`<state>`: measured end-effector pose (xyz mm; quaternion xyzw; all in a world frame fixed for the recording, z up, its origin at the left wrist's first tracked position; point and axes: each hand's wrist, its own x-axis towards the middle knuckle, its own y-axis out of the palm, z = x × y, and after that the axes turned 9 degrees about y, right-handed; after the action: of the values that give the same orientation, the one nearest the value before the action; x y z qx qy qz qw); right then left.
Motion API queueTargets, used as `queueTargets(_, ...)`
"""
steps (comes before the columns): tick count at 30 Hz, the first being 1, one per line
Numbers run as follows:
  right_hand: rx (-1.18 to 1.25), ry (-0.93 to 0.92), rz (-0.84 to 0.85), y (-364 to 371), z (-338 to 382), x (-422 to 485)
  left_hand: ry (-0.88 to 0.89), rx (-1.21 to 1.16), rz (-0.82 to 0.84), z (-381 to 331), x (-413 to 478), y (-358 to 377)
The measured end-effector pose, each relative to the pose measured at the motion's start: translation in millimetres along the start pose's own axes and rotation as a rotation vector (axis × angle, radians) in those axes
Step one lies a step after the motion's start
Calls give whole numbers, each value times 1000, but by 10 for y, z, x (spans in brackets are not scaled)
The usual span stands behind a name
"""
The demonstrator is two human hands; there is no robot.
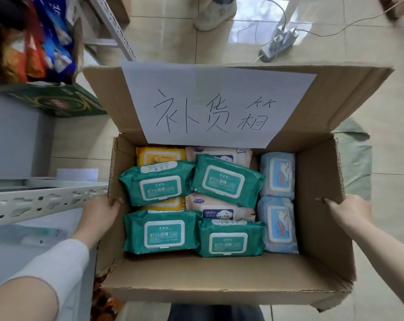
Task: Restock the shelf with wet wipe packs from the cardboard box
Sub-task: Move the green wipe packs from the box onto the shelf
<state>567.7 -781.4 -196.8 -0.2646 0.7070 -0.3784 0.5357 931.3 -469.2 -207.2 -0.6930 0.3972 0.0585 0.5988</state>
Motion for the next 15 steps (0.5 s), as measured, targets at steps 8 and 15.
queueTargets(8,14,-22,17,39,-26,32,-40,22,18,-50,31,97)
queueTargets(15,16,17,11,118,-73,91,-66,58,11,-108,30,143)
